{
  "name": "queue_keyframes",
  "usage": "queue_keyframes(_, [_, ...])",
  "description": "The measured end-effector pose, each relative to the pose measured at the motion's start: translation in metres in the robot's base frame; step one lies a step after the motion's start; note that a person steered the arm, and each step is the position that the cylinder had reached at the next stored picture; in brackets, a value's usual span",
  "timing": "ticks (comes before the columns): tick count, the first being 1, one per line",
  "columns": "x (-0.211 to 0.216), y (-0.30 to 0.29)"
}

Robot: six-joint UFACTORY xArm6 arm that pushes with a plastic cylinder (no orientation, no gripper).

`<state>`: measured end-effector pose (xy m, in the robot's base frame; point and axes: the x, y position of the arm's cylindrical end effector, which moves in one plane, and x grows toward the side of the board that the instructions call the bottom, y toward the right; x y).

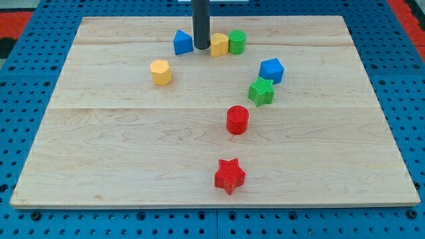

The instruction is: Push yellow heart along with green circle slightly right

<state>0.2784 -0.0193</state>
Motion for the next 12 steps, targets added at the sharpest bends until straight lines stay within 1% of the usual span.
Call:
queue_keyframes(1, [-0.003,0.017])
queue_keyframes(2, [-0.015,0.022])
queue_keyframes(4, [-0.015,0.041])
queue_keyframes(5, [-0.009,0.011])
queue_keyframes(7, [0.043,0.015])
queue_keyframes(8, [0.041,0.047])
queue_keyframes(9, [0.037,0.062])
queue_keyframes(12, [-0.005,0.065])
